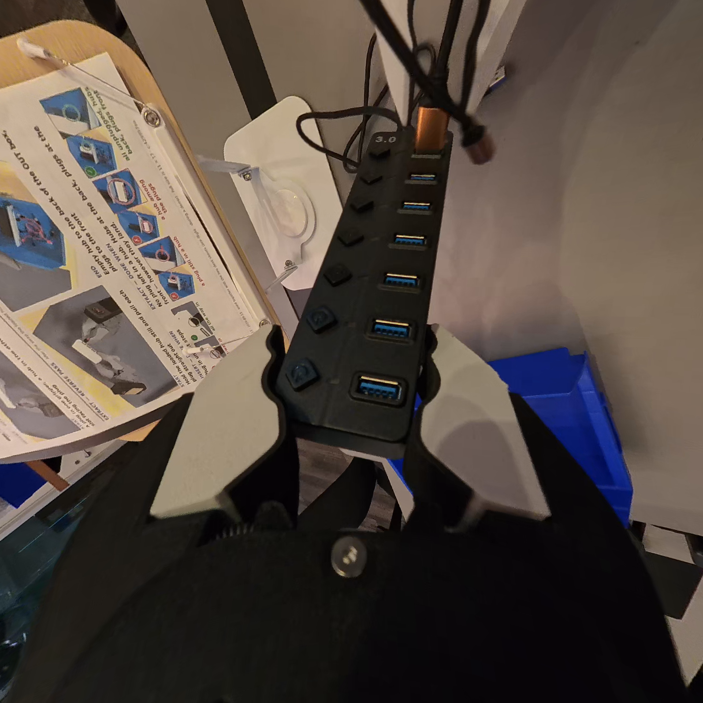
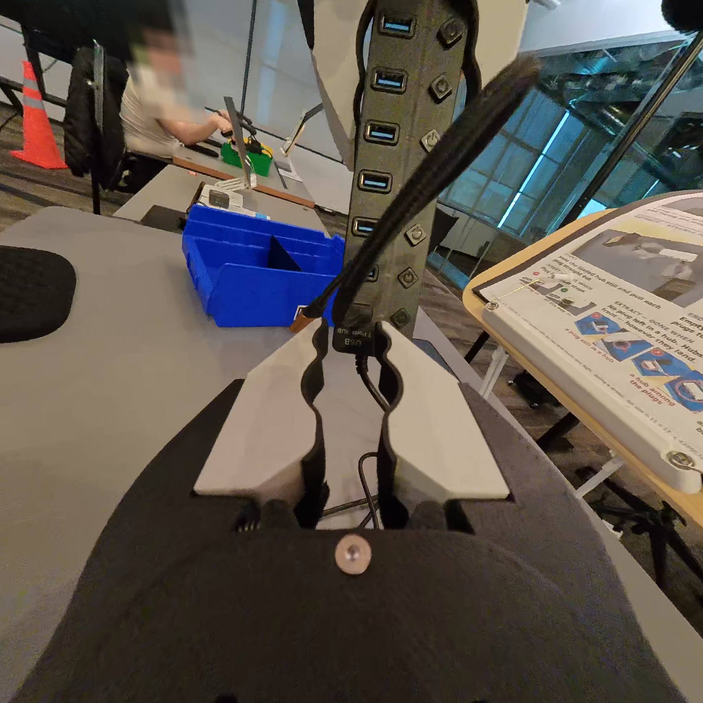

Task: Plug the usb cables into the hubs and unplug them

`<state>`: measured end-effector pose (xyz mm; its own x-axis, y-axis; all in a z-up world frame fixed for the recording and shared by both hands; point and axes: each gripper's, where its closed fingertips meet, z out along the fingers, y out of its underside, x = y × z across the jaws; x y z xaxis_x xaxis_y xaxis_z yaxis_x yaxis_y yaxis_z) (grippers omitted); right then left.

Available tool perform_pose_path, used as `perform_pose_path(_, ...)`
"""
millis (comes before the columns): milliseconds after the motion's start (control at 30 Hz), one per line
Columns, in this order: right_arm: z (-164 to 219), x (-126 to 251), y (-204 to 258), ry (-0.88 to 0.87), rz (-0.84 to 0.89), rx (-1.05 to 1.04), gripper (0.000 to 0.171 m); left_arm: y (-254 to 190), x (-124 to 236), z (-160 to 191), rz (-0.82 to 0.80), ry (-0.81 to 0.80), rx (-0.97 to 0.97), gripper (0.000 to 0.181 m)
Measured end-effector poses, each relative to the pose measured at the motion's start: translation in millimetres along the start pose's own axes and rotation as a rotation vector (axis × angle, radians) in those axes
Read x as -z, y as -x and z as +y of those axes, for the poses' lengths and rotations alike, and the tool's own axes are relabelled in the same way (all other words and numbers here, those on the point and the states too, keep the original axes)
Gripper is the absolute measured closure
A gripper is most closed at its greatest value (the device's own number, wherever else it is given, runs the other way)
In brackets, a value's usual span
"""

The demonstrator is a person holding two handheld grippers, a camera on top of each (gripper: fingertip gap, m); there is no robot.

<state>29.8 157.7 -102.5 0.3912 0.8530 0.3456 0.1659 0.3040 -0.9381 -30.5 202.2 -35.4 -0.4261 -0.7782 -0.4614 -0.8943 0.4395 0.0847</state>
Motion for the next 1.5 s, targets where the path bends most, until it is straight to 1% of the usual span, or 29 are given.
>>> perform_pose_path(33, -0.8, -0.9, -0.5, 0.002, 0.016, 0.008, 0.155, -0.9, -0.5, -3.0, 0.001, -0.007, -0.006, 0.111)
perform_pose_path(100, -1.0, -2.9, 1.1, 0.011, 0.025, 0.016, 0.159, -1.4, -2.0, -6.2, -0.003, -0.001, -0.016, 0.111)
perform_pose_path(267, 1.7, -5.5, -1.1, 0.019, 0.057, -0.005, 0.159, -0.9, -4.9, -8.9, -0.002, -0.002, -0.018, 0.111)
perform_pose_path(333, 0.8, -6.7, -1.0, 0.026, 0.059, -0.022, 0.154, -1.5, -7.2, -10.1, 0.0, 0.003, -0.02, 0.111)
perform_pose_path(367, 3.1, -7.9, -0.2, 0.043, 0.056, -0.027, 0.159, -0.8, -8.7, -9.7, -0.005, 0.012, -0.026, 0.111)
perform_pose_path(433, 7.5, -9.4, -0.5, 0.064, 0.059, -0.035, 0.159, -0.7, -11.8, -9.6, -0.004, 0.021, -0.033, 0.111)
perform_pose_path(567, 7.2, -7.2, -3.8, 0.047, 0.069, -0.028, 0.159, 1.9, -12.8, -10.2, -0.012, 0.007, -0.027, 0.111)
perform_pose_path(700, 12.2, -7.9, -5.4, 0.069, 0.072, -0.027, 0.154, 4.8, -9.9, -6.9, -0.023, 0.015, -0.025, 0.111)
perform_pose_path(767, 10.4, -8.9, -6.1, 0.059, 0.072, -0.026, 0.159, 3.9, -8.7, -7.0, -0.019, 0.011, -0.025, 0.111)
perform_pose_path(833, 10.6, -9.5, -6.9, 0.056, 0.071, -0.035, 0.159, 4.1, -8.6, -7.0, -0.024, 0.014, -0.027, 0.111)
perform_pose_path(867, 10.5, -10.0, -6.0, 0.051, 0.064, -0.047, 0.158, 3.7, -8.7, -7.3, -0.022, 0.012, -0.027, 0.111)
perform_pose_path(900, 11.0, -10.8, -4.8, 0.054, 0.054, -0.055, 0.154, 3.3, -9.1, -7.1, -0.021, 0.014, -0.027, 0.111)
perform_pose_path(967, 12.8, -12.1, -6.4, 0.073, 0.067, -0.043, 0.159, 3.0, -10.4, -7.4, -0.023, 0.017, -0.028, 0.111)
perform_pose_path(1133, 12.3, -12.4, -8.9, 0.082, 0.094, -0.042, 0.16, 4.5, -9.9, -7.9, -0.023, 0.019, -0.022, 0.111)
perform_pose_path(1300, 9.7, -12.0, -9.6, 0.108, 0.165, 0.041, 0.159, 7.1, -8.3, -6.9, -0.018, 0.013, -0.029, 0.111)
perform_pose_path(1333, 8.7, -11.4, -8.6, 0.1, 0.152, 0.022, 0.159, 6.6, -7.7, -7.3, -0.022, 0.012, -0.039, 0.111)
perform_pose_path(1433, -0.9, -4.9, -12.3, 0.003, 0.077, -0.162, 0.16, 10.9, 0.0, -8.6, -0.09, 0.003, -0.087, 0.111)
perform_pose_path(1500, -4.3, -0.5, -16.1, -0.035, 0.057, -0.201, 0.16, 12.8, 2.3, -8.5, -0.118, 0.009, -0.089, 0.111)
